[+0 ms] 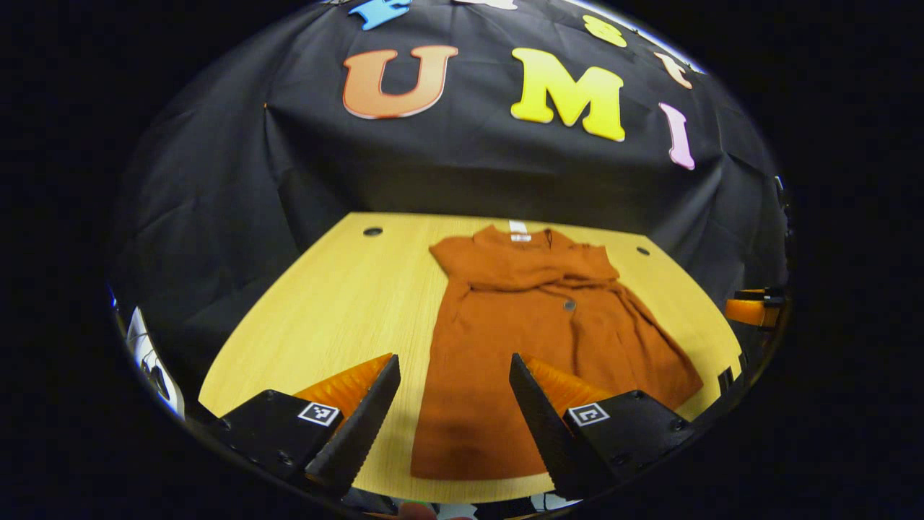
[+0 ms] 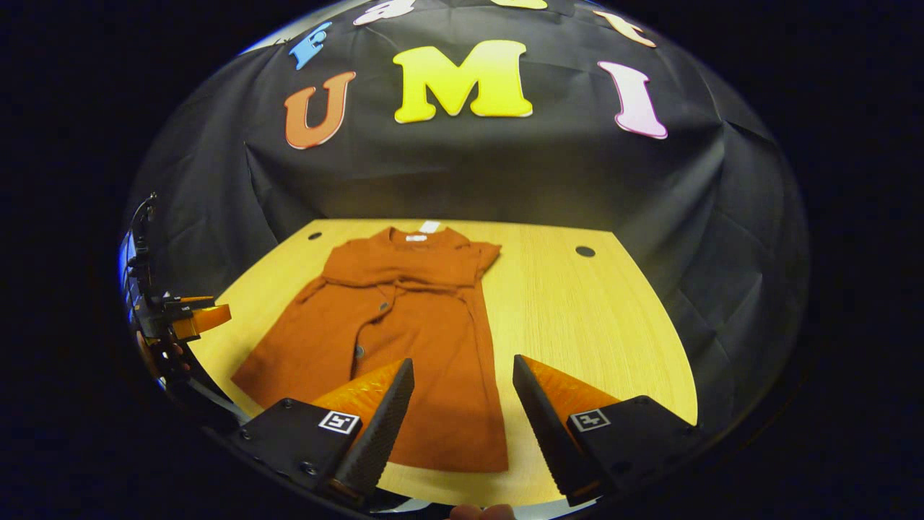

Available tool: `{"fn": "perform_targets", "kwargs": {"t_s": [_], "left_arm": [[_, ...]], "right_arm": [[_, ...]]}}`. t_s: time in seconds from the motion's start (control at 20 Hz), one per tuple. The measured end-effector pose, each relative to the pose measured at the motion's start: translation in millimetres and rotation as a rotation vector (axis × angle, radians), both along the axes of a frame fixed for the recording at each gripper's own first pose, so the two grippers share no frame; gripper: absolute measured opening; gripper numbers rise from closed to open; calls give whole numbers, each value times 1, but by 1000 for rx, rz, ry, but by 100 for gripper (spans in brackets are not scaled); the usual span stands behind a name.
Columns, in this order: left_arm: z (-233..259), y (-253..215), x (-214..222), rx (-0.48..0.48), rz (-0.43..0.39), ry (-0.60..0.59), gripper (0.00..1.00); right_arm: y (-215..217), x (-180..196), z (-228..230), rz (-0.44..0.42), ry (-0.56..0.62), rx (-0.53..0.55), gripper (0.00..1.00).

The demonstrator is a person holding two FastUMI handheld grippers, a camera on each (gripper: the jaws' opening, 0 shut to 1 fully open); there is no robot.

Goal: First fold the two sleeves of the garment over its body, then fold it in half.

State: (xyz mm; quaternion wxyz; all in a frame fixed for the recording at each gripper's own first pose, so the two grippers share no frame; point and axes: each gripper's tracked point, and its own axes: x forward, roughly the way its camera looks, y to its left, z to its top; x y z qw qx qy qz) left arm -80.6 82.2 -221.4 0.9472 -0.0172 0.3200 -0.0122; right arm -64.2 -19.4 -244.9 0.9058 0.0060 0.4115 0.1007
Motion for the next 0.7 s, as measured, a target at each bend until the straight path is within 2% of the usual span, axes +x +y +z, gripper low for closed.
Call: {"fn": "perform_targets", "kwargs": {"t_s": [0.25, 0.5, 0.6, 0.7], "left_arm": [[-67, 23, -40, -5, 6, 167, 99], [-88, 19, -62, -66, -40, 257, 99], [-93, 19, -67, -67, -45, 287, 99], [-95, 17, -65, -69, -56, 280, 99]], "right_arm": [[-14, -36, -54, -35, 137, -31, 88], [-17, -56, -86, -80, 234, -36, 90], [-12, -59, -99, -74, 260, -44, 88], [-7, -60, -106, -68, 276, -50, 90]]}}
